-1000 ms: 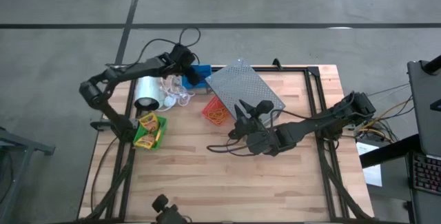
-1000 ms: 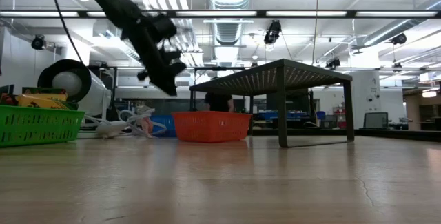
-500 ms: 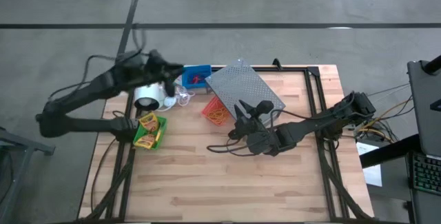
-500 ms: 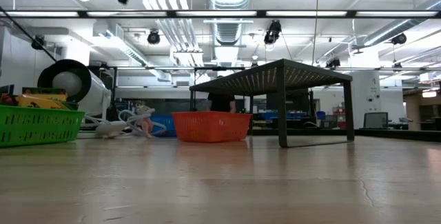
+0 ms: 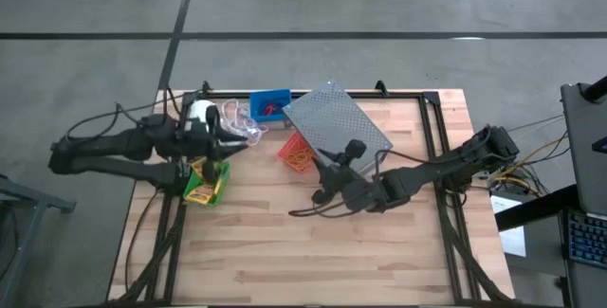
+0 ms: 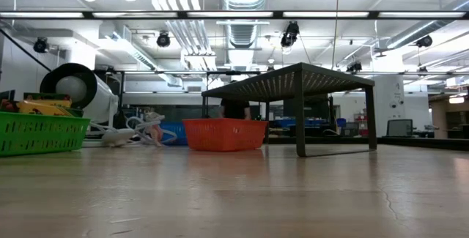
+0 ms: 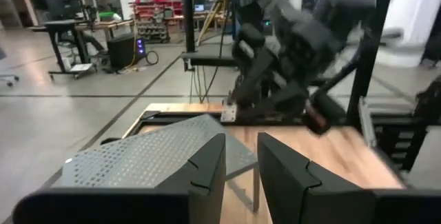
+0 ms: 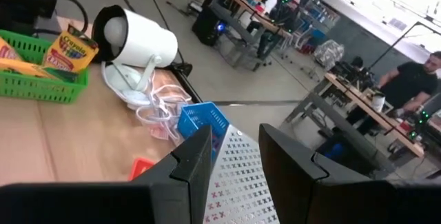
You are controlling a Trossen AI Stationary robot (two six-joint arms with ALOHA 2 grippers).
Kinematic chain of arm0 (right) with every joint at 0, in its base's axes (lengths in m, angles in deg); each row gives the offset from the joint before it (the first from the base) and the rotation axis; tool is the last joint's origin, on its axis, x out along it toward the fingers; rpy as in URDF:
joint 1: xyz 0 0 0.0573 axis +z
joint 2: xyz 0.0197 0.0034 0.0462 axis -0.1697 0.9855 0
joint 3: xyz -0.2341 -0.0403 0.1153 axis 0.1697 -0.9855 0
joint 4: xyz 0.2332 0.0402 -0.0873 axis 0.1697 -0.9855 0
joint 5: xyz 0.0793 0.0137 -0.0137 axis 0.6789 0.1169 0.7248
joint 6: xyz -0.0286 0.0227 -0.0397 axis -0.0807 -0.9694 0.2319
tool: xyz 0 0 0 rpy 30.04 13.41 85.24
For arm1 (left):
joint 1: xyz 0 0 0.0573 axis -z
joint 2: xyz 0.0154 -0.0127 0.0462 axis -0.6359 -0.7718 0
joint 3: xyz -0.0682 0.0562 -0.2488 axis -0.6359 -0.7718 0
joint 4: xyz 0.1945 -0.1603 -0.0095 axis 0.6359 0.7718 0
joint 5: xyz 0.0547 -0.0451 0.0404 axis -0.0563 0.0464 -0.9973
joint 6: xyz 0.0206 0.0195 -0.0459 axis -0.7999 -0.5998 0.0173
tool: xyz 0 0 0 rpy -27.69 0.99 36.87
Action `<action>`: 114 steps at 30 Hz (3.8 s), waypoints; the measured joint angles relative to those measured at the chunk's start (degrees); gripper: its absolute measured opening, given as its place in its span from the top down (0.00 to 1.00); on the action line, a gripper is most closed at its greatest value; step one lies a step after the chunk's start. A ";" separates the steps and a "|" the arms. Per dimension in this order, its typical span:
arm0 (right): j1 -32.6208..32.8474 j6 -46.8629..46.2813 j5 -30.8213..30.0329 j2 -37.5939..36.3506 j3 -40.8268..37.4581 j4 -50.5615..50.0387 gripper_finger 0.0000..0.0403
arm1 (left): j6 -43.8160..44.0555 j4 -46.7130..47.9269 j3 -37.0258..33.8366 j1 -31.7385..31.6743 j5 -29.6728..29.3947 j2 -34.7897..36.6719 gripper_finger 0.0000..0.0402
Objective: Pick & Place Office Desk Supplies
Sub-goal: Put the orange bin on the shelf
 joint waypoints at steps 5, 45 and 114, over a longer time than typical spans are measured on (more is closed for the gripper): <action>1.41 -4.07 0.04 -1.74 0.00 -5.08 0.71 | -0.40 1.92 -1.51 6.88 -11.41 0.04 0.77; 7.87 -13.89 4.81 -9.92 0.04 -26.58 0.71 | -7.91 10.15 0.46 21.61 -22.61 6.34 0.78; -15.78 -20.56 55.69 1.71 22.09 -31.07 0.75 | -17.37 20.13 -14.67 21.59 -8.98 32.54 0.77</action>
